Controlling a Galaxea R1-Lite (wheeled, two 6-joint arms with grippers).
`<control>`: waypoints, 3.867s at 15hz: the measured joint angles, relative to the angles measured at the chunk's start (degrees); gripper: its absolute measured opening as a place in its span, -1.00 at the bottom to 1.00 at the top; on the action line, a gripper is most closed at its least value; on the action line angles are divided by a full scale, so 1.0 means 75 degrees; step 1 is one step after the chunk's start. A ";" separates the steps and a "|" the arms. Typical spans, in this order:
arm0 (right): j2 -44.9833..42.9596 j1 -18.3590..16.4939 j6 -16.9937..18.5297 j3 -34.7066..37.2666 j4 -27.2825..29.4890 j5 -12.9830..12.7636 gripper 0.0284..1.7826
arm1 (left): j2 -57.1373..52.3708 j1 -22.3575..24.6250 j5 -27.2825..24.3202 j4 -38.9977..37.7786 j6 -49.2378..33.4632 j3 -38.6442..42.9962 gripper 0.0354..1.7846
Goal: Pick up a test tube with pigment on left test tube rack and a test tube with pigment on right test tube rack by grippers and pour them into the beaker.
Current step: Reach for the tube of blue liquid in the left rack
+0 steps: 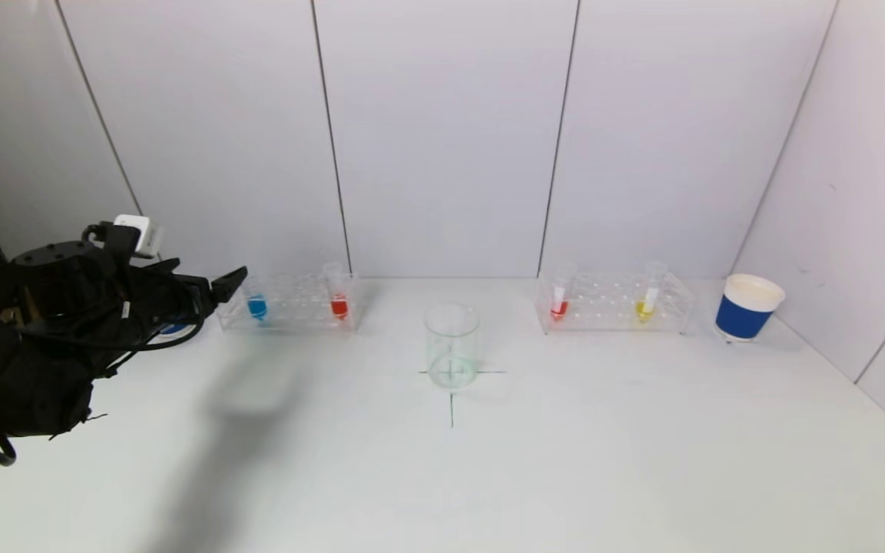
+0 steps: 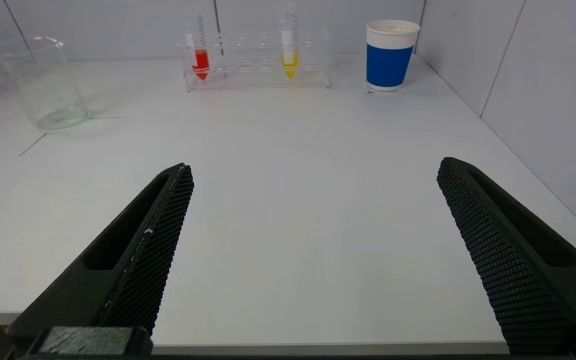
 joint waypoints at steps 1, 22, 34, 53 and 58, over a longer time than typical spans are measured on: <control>0.0000 0.0000 0.0000 0.0000 0.0000 0.0000 0.99 | 0.0275 0.0000 0.0011 -0.0159 -0.0020 -0.0166 0.98; 0.0000 0.0000 0.0002 0.0000 0.0000 -0.0003 0.99 | 0.2739 -0.0055 0.0065 -0.0621 -0.0096 -0.2324 0.98; 0.0000 0.0000 0.0000 0.0000 0.0000 -0.0003 0.99 | 0.2801 -0.0120 0.0088 -0.0614 -0.0143 -0.2349 0.98; 0.0000 0.0000 0.0002 0.0000 0.0000 -0.0003 0.99 | 0.2778 -0.0345 0.0219 -0.0323 -0.0143 -0.2662 0.98; 0.0000 0.0000 0.0002 0.0000 0.0003 -0.0003 0.99 | 0.2778 -0.0341 0.0219 -0.0317 -0.0140 -0.2727 0.98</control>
